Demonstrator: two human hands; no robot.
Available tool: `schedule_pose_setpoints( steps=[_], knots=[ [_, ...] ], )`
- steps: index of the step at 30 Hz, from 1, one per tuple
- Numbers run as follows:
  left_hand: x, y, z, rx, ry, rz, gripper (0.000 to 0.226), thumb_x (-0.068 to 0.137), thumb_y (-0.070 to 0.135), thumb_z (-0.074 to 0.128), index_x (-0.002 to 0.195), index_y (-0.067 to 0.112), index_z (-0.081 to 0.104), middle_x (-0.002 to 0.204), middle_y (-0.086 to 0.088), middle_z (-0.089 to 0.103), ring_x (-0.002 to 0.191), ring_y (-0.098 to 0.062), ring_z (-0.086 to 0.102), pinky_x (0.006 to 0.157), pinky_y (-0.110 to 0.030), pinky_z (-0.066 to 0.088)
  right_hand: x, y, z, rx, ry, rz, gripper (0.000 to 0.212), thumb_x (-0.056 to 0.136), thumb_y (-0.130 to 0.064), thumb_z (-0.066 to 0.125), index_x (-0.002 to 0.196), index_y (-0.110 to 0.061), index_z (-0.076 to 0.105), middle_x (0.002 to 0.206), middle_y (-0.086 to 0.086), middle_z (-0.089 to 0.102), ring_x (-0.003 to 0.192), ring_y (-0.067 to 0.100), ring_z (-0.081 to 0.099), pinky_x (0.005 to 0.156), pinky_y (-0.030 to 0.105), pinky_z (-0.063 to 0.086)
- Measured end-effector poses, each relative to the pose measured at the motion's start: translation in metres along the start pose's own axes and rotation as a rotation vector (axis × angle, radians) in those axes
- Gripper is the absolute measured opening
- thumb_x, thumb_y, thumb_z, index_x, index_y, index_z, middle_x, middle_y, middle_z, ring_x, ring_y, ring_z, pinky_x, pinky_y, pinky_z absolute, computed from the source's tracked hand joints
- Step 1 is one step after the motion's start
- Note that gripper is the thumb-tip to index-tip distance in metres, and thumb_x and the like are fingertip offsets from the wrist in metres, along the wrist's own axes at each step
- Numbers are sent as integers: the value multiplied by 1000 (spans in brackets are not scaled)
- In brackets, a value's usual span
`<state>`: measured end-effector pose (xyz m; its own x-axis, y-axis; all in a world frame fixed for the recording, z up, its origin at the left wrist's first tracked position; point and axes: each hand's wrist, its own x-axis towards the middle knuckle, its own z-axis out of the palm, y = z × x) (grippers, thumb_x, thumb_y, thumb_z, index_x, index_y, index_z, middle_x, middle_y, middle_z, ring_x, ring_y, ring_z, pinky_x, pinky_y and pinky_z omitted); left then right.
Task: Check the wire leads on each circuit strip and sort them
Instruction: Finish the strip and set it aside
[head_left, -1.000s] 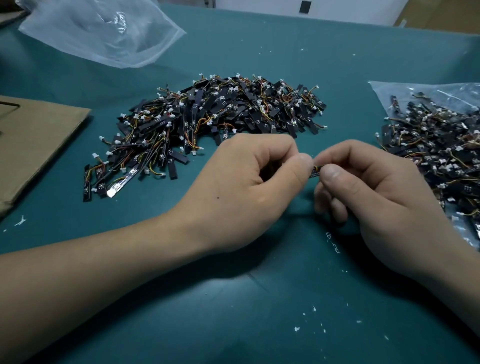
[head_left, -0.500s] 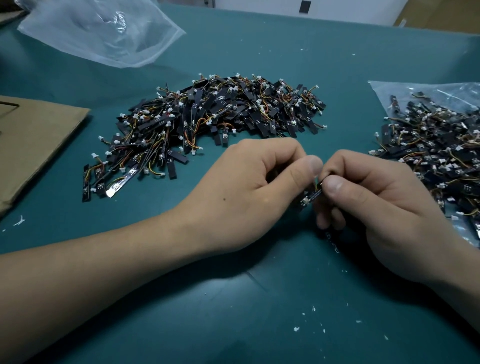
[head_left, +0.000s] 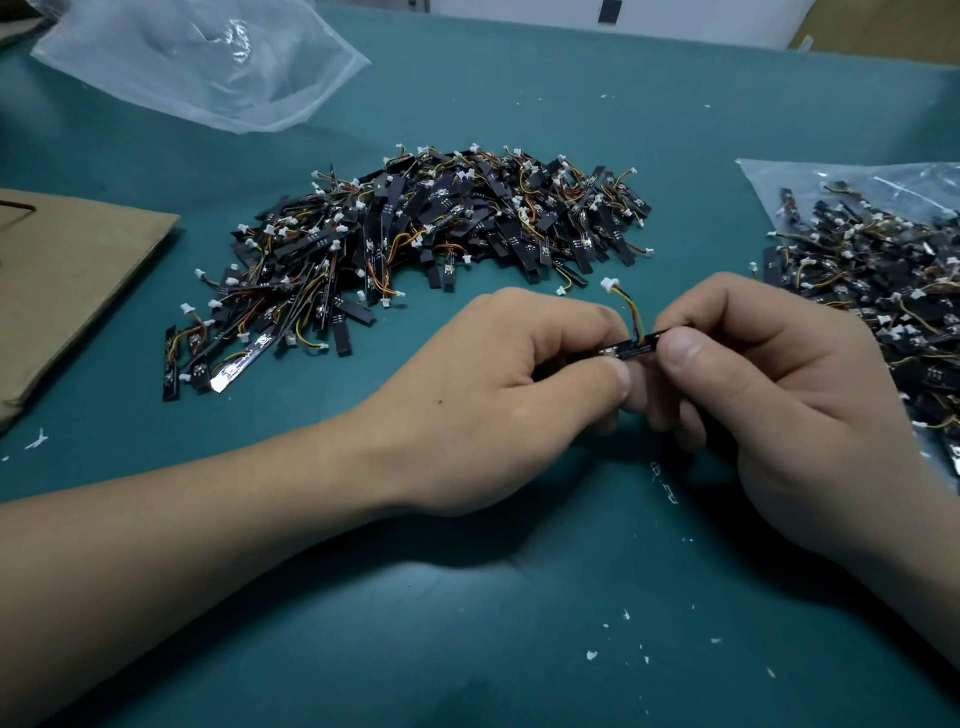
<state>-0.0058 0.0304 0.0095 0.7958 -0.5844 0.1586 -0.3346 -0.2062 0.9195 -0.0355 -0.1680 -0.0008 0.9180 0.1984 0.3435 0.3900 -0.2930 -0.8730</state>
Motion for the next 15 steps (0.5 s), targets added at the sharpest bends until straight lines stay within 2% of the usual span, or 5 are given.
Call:
schedule_pose_setpoints(
  steps=[4, 8, 11, 15],
  knots=[
    [0, -1, 0, -39, -24, -27, 22, 88, 11, 51, 81, 10, 72, 79, -4, 72, 76, -18, 70, 73, -32, 55, -1, -2, 0, -23, -21, 6, 20, 96, -33, 55, 86, -17, 62, 64, 2, 64, 49, 17, 52, 49, 28, 43],
    [1, -2, 0, -28, -18, -40, 25, 86, 9, 50, 77, 13, 73, 79, -6, 74, 76, -19, 70, 74, -37, 57, 0, -3, 1, -22, -51, 25, 21, 96, -34, 54, 84, -17, 61, 64, 2, 64, 51, 17, 52, 50, 28, 44],
    [1, -2, 0, -45, -2, -72, 25, 85, 9, 51, 75, 8, 74, 77, -9, 74, 74, -23, 71, 73, -43, 58, -1, -4, 2, -30, -73, 20, 20, 96, -33, 53, 84, -18, 61, 68, 3, 66, 52, 17, 54, 51, 28, 46],
    [1, 0, 0, -14, -14, -71, 26, 84, 9, 50, 76, 10, 75, 77, -7, 75, 74, -22, 72, 74, -43, 58, -1, -5, 2, -39, -74, 22, 21, 96, -33, 53, 83, -19, 61, 66, 0, 65, 52, 16, 53, 52, 24, 45]
  ],
)
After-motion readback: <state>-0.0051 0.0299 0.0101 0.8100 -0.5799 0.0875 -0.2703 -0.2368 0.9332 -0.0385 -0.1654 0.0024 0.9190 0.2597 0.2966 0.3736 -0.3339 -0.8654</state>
